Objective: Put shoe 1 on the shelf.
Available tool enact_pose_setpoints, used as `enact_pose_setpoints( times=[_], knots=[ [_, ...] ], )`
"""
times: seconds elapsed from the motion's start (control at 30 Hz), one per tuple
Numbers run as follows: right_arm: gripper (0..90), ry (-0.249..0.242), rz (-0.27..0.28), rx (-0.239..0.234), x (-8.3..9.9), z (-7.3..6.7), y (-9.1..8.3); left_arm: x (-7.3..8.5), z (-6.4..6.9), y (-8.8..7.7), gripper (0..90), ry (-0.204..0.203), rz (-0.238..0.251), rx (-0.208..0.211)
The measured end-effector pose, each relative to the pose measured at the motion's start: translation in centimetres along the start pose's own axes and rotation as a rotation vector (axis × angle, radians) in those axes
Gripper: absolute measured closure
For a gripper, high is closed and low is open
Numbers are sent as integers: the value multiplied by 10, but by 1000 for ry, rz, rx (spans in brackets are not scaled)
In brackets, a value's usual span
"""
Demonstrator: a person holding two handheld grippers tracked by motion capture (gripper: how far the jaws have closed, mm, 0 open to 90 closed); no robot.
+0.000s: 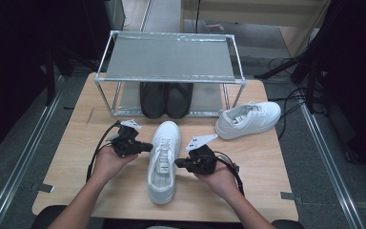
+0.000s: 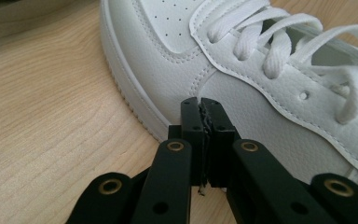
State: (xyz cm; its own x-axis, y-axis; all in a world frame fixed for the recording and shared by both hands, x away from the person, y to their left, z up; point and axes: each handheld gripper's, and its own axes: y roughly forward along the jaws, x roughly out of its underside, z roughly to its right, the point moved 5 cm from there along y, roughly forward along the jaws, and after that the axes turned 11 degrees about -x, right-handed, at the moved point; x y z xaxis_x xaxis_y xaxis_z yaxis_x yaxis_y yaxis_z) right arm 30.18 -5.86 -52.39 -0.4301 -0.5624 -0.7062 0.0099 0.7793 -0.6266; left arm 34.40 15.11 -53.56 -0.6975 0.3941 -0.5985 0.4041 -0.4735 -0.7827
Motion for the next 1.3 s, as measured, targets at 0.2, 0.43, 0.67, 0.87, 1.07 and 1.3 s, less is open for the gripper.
enact_pose_setpoints(
  times=[0.2,0.43,0.67,0.87,1.07,1.3],
  knots=[
    [860,15,40,15,-1,7,-13,-3,-2,-5,812,-18,34,21],
    [768,69,87,52,4,27,-42,-5,5,-18,631,3,47,45],
    [677,108,140,120,8,46,-69,-4,6,-25,509,47,89,39],
    [631,162,186,187,11,65,-93,-1,4,-29,468,37,106,36],
    [608,193,226,234,12,82,-115,3,5,-29,458,43,93,34],
    [580,250,257,281,10,104,-134,10,6,-29,456,47,80,33]
  ],
)
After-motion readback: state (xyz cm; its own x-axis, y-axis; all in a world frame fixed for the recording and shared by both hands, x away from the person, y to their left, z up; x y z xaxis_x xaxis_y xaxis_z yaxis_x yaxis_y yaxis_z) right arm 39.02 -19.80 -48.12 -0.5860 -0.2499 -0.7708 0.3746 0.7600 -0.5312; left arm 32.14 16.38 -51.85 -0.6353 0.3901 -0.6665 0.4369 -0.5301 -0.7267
